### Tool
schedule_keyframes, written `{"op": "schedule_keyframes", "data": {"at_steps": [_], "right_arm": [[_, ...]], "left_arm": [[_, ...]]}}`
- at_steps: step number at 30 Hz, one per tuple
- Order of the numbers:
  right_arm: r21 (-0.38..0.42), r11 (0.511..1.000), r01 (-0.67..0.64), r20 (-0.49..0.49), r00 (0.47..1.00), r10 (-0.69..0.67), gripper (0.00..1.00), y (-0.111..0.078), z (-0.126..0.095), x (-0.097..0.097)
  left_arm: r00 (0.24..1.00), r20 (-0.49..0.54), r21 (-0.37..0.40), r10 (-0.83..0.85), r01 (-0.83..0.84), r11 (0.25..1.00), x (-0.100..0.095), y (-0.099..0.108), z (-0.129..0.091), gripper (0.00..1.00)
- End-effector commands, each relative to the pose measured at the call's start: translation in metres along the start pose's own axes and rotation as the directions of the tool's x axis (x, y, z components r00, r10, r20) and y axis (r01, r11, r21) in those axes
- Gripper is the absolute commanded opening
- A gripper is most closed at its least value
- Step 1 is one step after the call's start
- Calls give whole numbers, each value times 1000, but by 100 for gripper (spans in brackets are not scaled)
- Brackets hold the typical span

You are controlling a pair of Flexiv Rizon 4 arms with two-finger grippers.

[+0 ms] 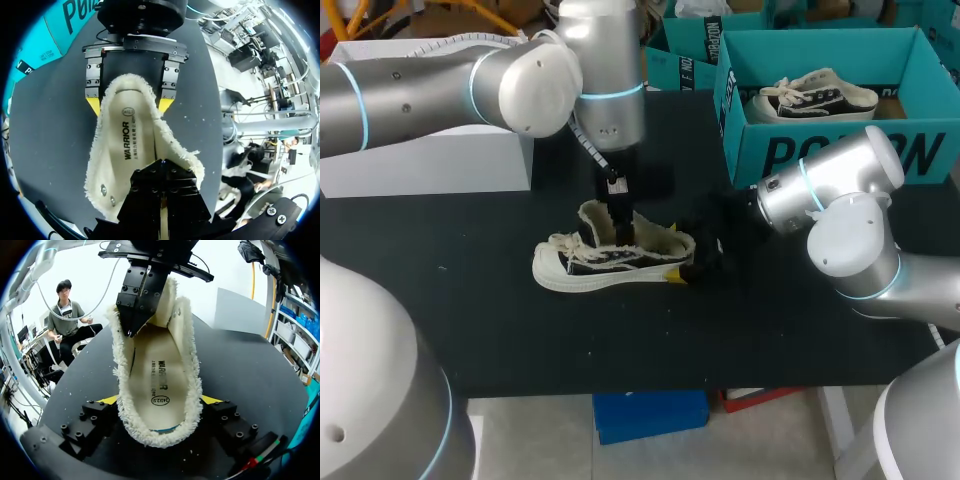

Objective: Take the shoe out of the shoebox, open the shoe tongue, remove and reinsert the insole, then place the shoe into the shoebox

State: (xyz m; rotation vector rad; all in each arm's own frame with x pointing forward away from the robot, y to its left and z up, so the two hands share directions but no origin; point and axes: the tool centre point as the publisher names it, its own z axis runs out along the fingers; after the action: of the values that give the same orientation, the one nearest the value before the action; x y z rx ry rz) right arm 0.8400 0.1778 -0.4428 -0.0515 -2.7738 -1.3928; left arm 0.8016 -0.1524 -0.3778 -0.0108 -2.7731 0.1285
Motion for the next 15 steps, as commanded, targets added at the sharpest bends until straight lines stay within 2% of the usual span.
{"op": "schedule_keyframes", "data": {"at_steps": [1,15], "right_arm": [[1,1000,-1,1,1000,1,0,-2,2,0],[1,1000,-1,1,1000,1,0,-2,2,0]], "left_arm": [[1000,-11,0,-4,4,1000,-3,-1,10,0],[1000,-26,-14,-17,17,1000,-5,-3,30,0]]}}
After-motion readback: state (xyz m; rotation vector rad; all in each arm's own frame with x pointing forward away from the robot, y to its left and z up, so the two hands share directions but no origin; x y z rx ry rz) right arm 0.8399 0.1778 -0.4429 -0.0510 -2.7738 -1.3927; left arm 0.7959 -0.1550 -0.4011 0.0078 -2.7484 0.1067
